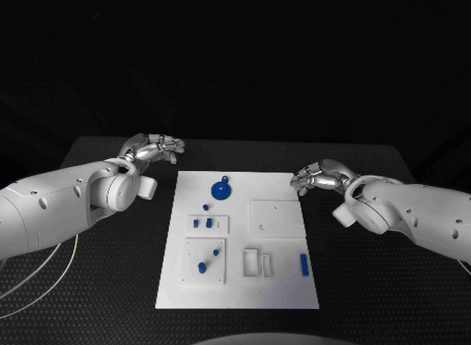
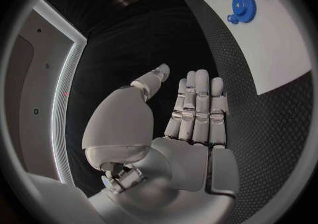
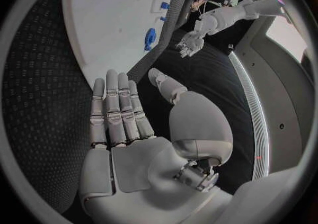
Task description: Assemble the parts on the task board
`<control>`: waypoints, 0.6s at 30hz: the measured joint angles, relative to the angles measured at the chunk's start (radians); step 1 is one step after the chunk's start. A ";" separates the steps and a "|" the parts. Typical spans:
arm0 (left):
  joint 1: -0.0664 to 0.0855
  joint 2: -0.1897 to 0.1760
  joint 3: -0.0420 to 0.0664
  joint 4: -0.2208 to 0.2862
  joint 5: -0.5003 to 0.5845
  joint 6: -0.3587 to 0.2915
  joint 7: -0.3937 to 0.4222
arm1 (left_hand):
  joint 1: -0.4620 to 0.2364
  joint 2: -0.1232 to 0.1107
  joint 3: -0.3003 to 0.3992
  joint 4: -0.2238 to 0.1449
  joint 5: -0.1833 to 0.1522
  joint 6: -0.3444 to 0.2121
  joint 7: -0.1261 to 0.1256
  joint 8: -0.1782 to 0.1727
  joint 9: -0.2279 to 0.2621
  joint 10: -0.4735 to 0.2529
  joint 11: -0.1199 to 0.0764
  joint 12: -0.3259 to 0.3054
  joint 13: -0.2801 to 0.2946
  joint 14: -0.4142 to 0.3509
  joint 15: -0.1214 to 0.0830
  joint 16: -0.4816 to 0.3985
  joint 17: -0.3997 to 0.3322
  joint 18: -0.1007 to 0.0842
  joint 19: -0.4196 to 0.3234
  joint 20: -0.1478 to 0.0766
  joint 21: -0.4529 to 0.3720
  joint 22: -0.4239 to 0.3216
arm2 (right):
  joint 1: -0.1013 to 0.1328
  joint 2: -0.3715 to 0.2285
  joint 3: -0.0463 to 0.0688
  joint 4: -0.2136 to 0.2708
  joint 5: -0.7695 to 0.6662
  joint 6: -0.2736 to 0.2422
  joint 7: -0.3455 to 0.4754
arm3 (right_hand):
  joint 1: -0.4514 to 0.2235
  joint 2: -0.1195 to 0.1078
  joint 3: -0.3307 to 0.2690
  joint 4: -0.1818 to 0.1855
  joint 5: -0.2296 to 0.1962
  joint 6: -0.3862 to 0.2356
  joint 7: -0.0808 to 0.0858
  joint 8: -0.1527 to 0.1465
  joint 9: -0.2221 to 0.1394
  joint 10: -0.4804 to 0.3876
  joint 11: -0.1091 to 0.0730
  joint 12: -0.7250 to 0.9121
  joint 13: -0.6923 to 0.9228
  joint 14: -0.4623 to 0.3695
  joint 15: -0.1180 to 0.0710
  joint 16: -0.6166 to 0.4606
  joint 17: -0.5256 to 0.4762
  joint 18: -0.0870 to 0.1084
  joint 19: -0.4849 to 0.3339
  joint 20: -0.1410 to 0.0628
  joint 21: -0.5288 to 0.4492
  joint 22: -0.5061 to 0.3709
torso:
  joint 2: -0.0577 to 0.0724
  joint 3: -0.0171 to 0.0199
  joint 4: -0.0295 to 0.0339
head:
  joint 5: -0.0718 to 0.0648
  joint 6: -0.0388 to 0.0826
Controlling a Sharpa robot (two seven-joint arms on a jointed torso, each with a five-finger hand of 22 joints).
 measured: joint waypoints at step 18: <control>0.000 -0.002 0.000 0.000 0.001 0.000 0.001 | 0.000 0.000 0.000 0.000 0.000 0.000 0.000 0.004 0.000 0.000 0.000 0.000 0.000 0.000 0.000 0.000 0.000 0.000 0.000 0.000 0.000 0.000 | 0.000 0.000 0.000 0.000 0.000 0.001 -0.001 | 0.000 0.000 -0.002 -0.002 0.000 0.000 0.000 0.000 -0.002 0.007 0.000 -0.013 -0.004 0.004 0.003 -0.009 0.007 0.000 0.000 0.000 0.000 0.000 | 0.000 -0.0007 0.0007 | -0.001 -0.002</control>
